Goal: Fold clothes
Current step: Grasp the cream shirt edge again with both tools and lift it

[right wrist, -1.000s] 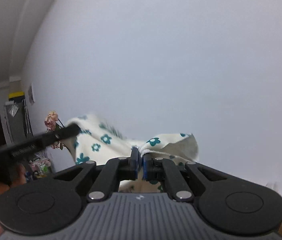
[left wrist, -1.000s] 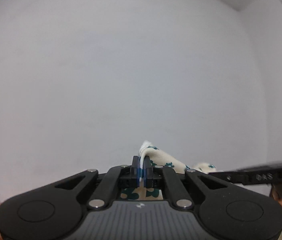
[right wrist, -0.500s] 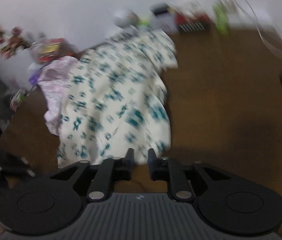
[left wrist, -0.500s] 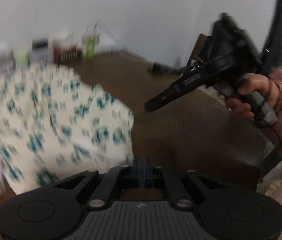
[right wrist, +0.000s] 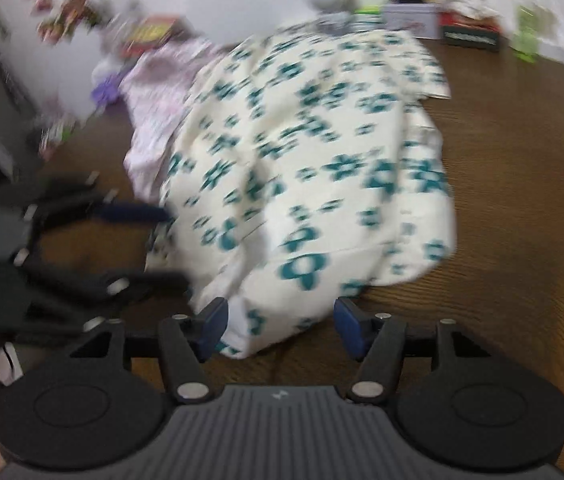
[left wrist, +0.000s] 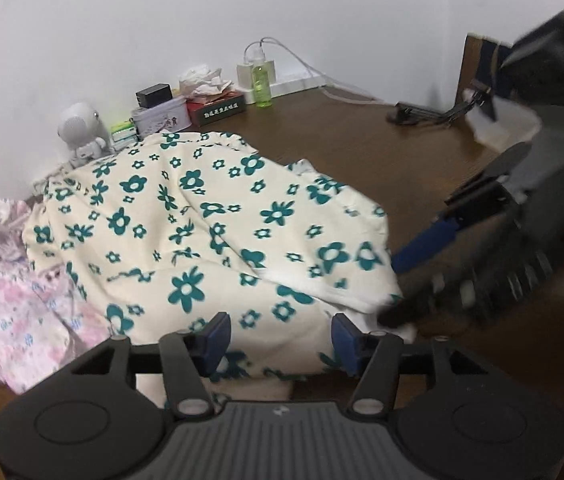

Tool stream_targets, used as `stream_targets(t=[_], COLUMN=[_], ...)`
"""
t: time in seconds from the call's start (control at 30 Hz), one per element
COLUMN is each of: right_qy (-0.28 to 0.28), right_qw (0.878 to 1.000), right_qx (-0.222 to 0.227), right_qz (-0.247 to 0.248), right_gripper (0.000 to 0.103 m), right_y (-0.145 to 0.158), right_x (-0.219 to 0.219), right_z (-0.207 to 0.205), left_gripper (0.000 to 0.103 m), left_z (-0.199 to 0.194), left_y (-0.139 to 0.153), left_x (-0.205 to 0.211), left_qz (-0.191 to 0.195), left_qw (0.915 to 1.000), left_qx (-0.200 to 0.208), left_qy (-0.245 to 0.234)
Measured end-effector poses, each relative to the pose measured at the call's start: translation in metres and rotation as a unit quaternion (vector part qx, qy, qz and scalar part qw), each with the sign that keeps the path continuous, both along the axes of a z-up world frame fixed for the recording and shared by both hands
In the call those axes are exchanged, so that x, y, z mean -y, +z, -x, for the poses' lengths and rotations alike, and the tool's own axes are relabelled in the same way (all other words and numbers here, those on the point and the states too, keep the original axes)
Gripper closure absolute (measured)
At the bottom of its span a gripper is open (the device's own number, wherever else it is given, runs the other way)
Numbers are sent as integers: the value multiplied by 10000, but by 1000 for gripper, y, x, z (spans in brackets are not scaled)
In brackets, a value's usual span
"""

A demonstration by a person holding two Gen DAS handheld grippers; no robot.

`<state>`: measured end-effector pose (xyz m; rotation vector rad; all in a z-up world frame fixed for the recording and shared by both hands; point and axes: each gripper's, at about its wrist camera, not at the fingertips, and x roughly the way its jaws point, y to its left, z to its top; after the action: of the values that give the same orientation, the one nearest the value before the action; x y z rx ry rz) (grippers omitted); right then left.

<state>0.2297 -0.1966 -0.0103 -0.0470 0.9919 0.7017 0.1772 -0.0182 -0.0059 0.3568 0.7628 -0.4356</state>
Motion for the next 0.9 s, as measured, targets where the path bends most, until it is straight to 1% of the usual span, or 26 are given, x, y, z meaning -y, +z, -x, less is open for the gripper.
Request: stream_targets(t=[0.03,0.07,0.1,0.13,0.17,0.2,0.3,0.33,0.37,0.4,0.43,0.47,0.5,0.53,0.57,0.6,0.67,0.7,0.73,0.8,0.9], right_qy=[44,48,42,-37,-151,-299,-653,-662,-525,-341,-158,-48,27,38,18,-19,-62,-8,52,168,42], right_qw=[9997,9991,9982,9984,9988,9989,9972,9971,9980,9989,9994,9996,9996,9994,9989,9980,9953,9936,9931,9928,9985], right_qx=[110,215,312,308,256,256,356,316,253,197,141,150,190,312,474,628,934,1056,1063,983,443], right_qz=[205,370,504,481,383,270,-84,-218,-264,-263,-262,-239,-205,-139,-57,36,261,394,495,667,325], right_gripper=[45,63,88,94,98,98,99,99,97,93,88,75,56,53,53,53,53,53,53,51,48], right_y=[-2,-4,-5,-5,-5,-3,9,12,14,15,16,17,18,20,23,25,26,25,23,16,7], right_x=[-8,-12,-14,-11,-6,1,25,31,32,31,30,29,29,30,31,31,31,28,25,19,17], right_z=[2,3,4,2,-1,-3,-5,-4,0,5,10,15,20,23,25,24,19,15,9,-4,-30], left_gripper=[49,61,89,97,97,97,98,98,98,98,97,96,92,92,87,73,58,55,53,44,43], left_z=[-5,-9,-12,-14,-13,-10,1,6,12,18,24,28,30,32,34,34,32,29,25,14,-4], left_y=[-6,-11,-15,-18,-18,-17,-9,-6,-3,-1,1,3,5,7,10,13,18,19,19,15,3], left_x=[3,4,5,3,-1,-6,-23,-29,-35,-40,-44,-48,-52,-57,-60,-62,-61,-59,-57,-53,-46], left_qz=[-95,-135,-138,-105,-34,49,269,335,366,368,365,395,448,500,551,602,544,462,387,248,89], left_qw=[9999,9999,9998,9997,9997,9998,9996,9994,9993,9993,9993,9991,9988,9985,9981,9978,9977,9981,9987,9994,9995], left_qx=[-30,-79,-139,-220,-237,-202,-94,-57,-19,1,8,-14,-57,-100,-94,-53,121,174,147,18,-166], left_qy=[-12,-35,-65,-81,-69,-45,46,82,98,98,95,119,162,205,243,277,397,363,308,260,248])
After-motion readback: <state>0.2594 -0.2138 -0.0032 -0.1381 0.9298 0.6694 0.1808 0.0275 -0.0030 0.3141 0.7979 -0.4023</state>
